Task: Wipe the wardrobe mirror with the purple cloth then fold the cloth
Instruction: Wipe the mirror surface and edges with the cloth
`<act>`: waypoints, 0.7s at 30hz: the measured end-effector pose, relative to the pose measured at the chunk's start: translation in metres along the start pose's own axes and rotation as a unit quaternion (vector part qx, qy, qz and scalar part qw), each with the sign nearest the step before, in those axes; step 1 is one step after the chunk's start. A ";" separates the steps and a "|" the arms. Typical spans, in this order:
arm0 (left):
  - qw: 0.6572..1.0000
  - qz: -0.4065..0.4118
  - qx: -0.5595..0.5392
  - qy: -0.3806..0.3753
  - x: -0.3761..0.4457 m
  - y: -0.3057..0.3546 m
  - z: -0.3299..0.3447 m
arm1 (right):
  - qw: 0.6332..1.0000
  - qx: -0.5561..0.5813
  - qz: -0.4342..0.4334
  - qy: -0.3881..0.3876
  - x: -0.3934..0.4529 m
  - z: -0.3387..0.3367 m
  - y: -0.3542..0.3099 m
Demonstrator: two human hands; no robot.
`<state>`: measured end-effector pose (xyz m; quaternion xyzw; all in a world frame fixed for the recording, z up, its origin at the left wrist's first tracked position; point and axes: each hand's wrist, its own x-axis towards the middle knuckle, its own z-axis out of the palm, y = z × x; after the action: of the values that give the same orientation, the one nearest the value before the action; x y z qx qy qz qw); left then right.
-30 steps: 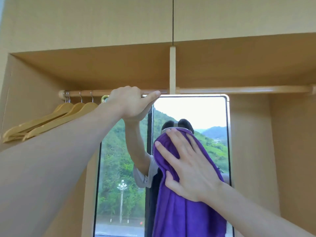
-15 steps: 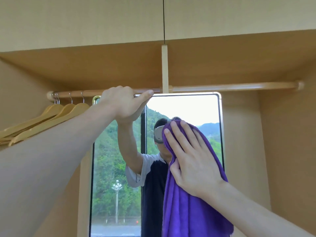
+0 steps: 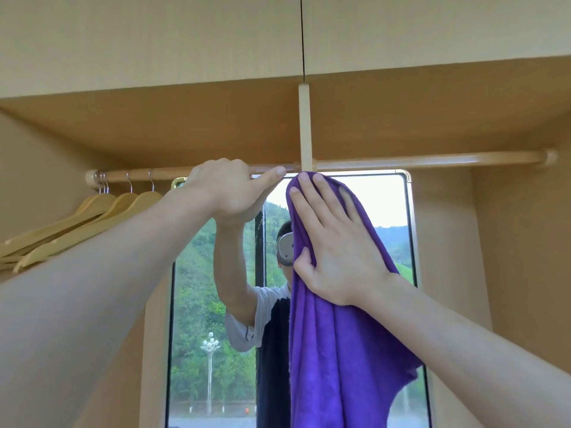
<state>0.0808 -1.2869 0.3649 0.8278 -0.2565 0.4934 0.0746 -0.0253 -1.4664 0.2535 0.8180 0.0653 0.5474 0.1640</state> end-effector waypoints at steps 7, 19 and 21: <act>1.000 -0.025 -0.009 -0.016 0.002 0.003 -0.002 | 1.000 0.009 -0.028 0.004 0.006 0.004 -0.010; 0.999 -0.020 -0.032 -0.023 -0.002 0.002 -0.001 | 0.992 0.044 -0.110 -0.053 -0.038 0.020 -0.011; 0.999 -0.020 -0.025 -0.018 0.000 0.002 0.000 | 0.997 0.028 -0.070 -0.028 -0.031 0.012 0.003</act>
<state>0.0796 -1.2886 0.3643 0.8395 -0.2531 0.4702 0.1002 -0.0270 -1.4801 0.2232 0.8307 0.1328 0.5096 0.1808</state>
